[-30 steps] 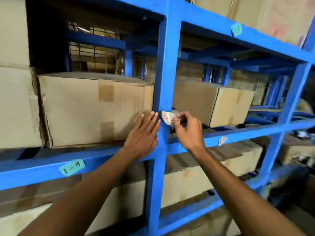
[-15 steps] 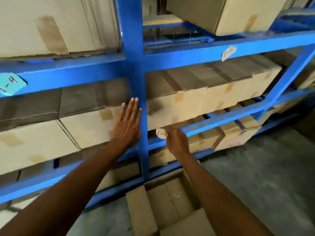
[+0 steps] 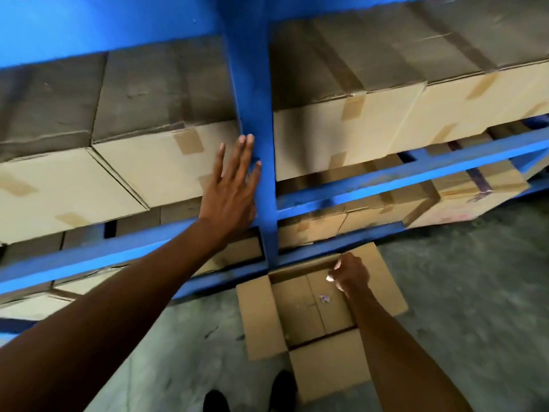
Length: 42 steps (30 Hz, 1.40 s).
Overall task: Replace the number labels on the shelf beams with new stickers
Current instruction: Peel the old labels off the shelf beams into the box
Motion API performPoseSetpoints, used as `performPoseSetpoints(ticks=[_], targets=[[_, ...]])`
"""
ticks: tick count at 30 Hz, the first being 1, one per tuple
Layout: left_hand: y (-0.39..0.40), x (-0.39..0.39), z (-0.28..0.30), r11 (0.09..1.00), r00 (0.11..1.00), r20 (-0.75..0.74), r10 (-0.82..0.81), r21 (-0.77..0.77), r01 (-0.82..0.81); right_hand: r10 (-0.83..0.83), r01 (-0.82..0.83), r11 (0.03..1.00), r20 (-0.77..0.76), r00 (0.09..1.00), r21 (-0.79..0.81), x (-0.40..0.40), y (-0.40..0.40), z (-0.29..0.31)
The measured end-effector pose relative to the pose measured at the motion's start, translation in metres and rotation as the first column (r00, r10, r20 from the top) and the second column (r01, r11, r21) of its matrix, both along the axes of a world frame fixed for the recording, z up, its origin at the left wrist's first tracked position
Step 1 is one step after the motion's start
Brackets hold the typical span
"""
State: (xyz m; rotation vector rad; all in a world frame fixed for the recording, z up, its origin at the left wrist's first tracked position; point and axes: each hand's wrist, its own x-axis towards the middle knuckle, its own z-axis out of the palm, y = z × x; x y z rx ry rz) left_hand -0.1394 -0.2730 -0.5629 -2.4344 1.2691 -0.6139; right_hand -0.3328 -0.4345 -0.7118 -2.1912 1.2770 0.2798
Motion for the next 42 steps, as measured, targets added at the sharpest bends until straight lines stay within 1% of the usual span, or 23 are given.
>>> performPoseSetpoints(ticks=[3, 6, 8, 11, 13, 14, 16, 18, 21, 23, 25, 27, 28, 29, 30, 32, 34, 35, 38, 42], targets=[[0.0, 0.0, 0.001, 1.0, 1.0, -0.009, 0.007, 0.009, -0.007, -0.084, 0.079, 0.992, 0.046, 0.995, 0.099, 0.003, -0.001, -0.008], [-0.002, -0.002, 0.002, 1.0, 0.999, -0.038, -0.009, -0.006, 0.009, -0.099, 0.089, 0.977, 0.044, 0.994, 0.193, 0.005, -0.004, -0.006], [-0.002, -0.003, 0.005, 1.0, 0.997, -0.076, -0.027, -0.015, 0.025, -0.117, 0.095, 0.967, 0.078, 0.99, 0.236, 0.007, -0.004, 0.001], [0.005, -0.006, 0.016, 0.996, 0.983, -0.162, -0.083, -0.04, 0.077, -0.096, 0.05, 0.975, 0.206, 0.974, 0.216, 0.021, 0.005, 0.027], [0.019, -0.007, 0.031, 0.988, 0.969, -0.212, -0.127, -0.11, 0.106, -0.03, -0.022, 0.986, 0.308, 0.951, 0.165, 0.042, 0.019, 0.058], [0.029, -0.007, 0.038, 0.983, 0.967, -0.212, -0.14, -0.145, 0.111, -0.002, -0.048, 0.99, 0.359, 0.933, 0.132, 0.053, 0.029, 0.076], [0.057, -0.001, 0.058, 0.969, 0.971, -0.188, -0.147, -0.225, 0.103, 0.046, -0.093, 0.993, 0.492, 0.869, 0.071, 0.082, 0.055, 0.118], [0.092, 0.009, 0.079, 0.948, 0.979, -0.158, -0.132, -0.31, 0.078, 0.116, -0.127, 0.992, 0.592, 0.798, -0.023, 0.111, 0.087, 0.161], [0.149, 0.03, 0.112, 0.915, 0.991, -0.088, -0.098, -0.4, 0.055, 0.22, -0.121, 0.974, 0.691, 0.689, -0.19, 0.147, 0.14, 0.222], [0.188, 0.044, 0.134, 0.893, 0.997, -0.044, -0.056, -0.45, 0.03, 0.282, -0.114, 0.957, 0.76, 0.585, -0.267, 0.168, 0.176, 0.259], [0.222, 0.057, 0.153, 0.866, 1.0, -0.002, -0.026, -0.499, 0.021, 0.359, -0.114, 0.93, 0.803, 0.476, -0.349, 0.187, 0.209, 0.289], [0.245, 0.071, 0.168, 0.852, 1.0, 0.011, 0.005, -0.523, 0.002, 0.422, -0.094, 0.903, 0.821, 0.385, -0.42, 0.202, 0.235, 0.312], [0.257, 0.078, 0.175, 0.85, 1.0, 0.008, 0.026, -0.526, -0.018, 0.446, -0.08, 0.891, 0.825, 0.348, -0.447, 0.208, 0.248, 0.322], [0.266, 0.085, 0.181, 0.856, 0.999, 0.0, 0.049, -0.515, -0.042, 0.475, -0.069, 0.874, 0.816, 0.329, -0.481, 0.215, 0.258, 0.331], [0.272, 0.09, 0.185, 0.871, 0.997, -0.012, 0.07, -0.486, -0.067, 0.504, -0.059, 0.854, 0.793, 0.343, -0.517, 0.22, 0.264, 0.337], [0.278, 0.1, 0.187, 0.901, 0.996, -0.041, 0.085, -0.423, -0.095, 0.546, -0.049, 0.814, 0.732, 0.408, -0.579, 0.231, 0.272, 0.346], [0.283, 0.108, 0.186, 0.91, 0.997, -0.047, 0.068, -0.406, -0.082, 0.577, -0.038, 0.773, 0.678, 0.456, -0.633, 0.239, 0.278, 0.353], [0.284, 0.11, 0.186, 0.91, 0.997, -0.044, 0.064, -0.407, -0.076, 0.589, -0.029, 0.756, 0.661, 0.465, -0.654, 0.242, 0.281, 0.356], [0.281, 0.113, 0.183, 0.907, 0.997, -0.029, 0.071, -0.413, -0.077, 0.608, -0.007, 0.732, 0.648, 0.459, -0.681, 0.242, 0.287, 0.356], [0.279, 0.113, 0.181, 0.898, 0.997, -0.04, 0.059, -0.435, -0.071, 0.646, 0.044, 0.697, 0.654, 0.393, -0.715, 0.236, 0.288, 0.354]])
